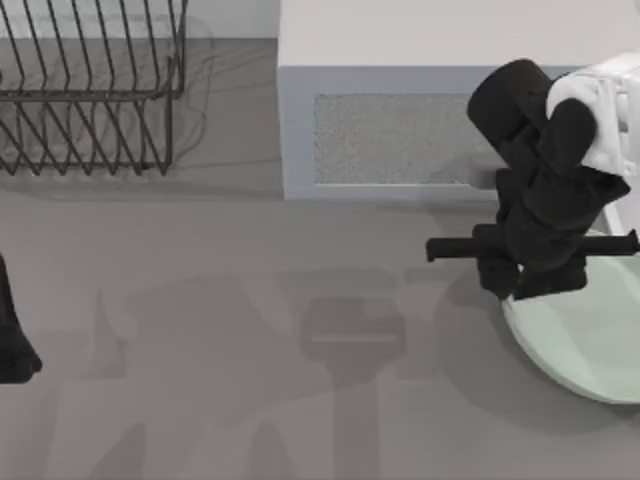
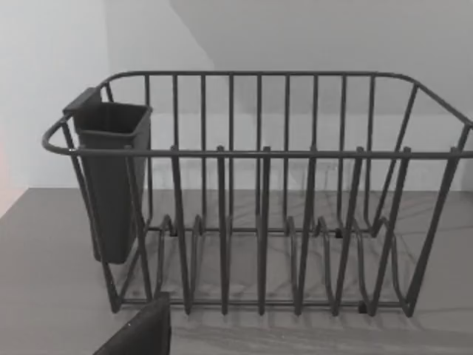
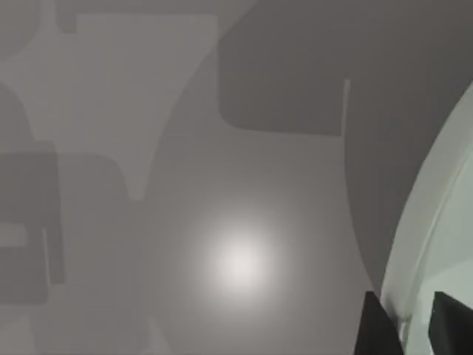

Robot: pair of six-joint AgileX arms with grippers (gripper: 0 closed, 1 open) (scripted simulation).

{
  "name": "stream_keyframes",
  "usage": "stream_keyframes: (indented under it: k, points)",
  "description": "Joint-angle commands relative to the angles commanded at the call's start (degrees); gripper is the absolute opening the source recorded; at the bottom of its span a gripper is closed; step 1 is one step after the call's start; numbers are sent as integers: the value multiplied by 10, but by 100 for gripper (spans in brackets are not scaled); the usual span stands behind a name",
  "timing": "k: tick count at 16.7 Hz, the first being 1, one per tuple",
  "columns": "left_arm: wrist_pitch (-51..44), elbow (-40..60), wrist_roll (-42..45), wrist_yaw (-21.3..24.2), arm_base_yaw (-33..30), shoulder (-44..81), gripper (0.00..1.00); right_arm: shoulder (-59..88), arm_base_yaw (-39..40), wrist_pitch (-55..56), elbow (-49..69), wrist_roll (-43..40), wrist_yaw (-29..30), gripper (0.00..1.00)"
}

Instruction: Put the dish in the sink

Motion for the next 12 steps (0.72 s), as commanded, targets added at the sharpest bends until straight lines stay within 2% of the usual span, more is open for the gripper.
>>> stream_keyframes:
  k: [5, 9, 12]
  points:
    - [0, 0, 0, 0, 0, 0, 100, -6, 18, -230, 219, 10, 1, 0]
    - [0, 0, 0, 0, 0, 0, 100, -17, -23, -385, 363, -14, -3, 0]
    - [0, 0, 0, 0, 0, 0, 100, -24, -59, -449, 423, -36, -6, 0]
